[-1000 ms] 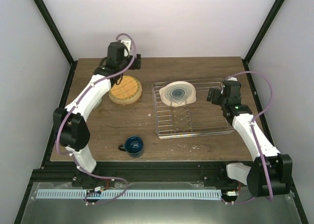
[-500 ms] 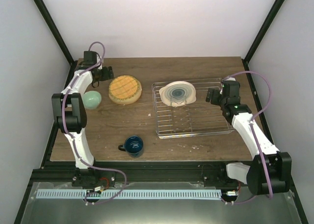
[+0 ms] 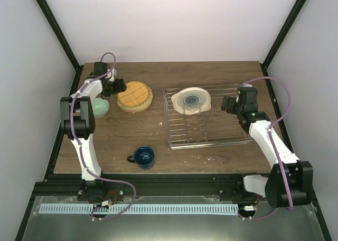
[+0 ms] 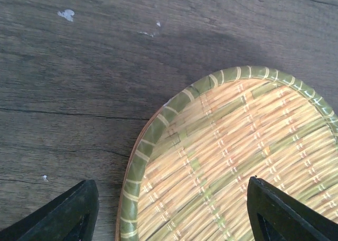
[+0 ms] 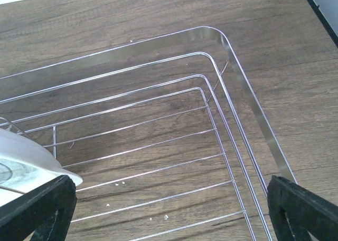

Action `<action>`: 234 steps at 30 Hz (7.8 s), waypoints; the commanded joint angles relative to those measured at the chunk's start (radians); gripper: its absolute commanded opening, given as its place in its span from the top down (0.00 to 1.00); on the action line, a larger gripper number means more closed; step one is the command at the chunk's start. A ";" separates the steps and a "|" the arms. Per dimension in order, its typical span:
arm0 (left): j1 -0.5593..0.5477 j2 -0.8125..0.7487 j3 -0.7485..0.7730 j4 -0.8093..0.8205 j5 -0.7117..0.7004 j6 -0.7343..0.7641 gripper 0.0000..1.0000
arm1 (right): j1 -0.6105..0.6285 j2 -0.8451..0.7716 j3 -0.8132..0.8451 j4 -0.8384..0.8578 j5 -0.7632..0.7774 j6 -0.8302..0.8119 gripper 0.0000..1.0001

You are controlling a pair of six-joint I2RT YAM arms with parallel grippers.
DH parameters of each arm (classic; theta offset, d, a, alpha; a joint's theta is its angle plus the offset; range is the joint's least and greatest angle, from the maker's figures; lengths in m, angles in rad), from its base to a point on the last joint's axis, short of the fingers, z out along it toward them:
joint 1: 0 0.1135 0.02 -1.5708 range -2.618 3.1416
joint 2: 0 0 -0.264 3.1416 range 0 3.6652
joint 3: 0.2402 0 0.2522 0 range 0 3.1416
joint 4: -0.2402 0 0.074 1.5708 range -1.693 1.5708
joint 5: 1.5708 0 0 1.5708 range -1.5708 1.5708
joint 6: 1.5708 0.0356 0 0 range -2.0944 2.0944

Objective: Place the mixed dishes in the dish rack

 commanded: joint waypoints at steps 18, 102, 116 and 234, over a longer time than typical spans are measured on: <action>0.004 0.025 -0.072 0.071 0.075 -0.014 0.35 | -0.005 0.000 0.030 -0.008 0.002 -0.003 0.00; 0.009 -0.176 -0.204 0.035 -0.106 0.074 0.93 | -0.005 0.044 0.037 -0.017 -0.005 -0.003 0.00; 0.009 -0.137 -0.254 0.063 -0.124 0.065 0.72 | -0.005 0.053 0.040 -0.020 -0.004 -0.001 0.00; -0.347 -0.919 -0.851 0.448 -0.227 -0.081 0.40 | -0.004 0.093 0.049 -0.042 0.034 0.022 0.00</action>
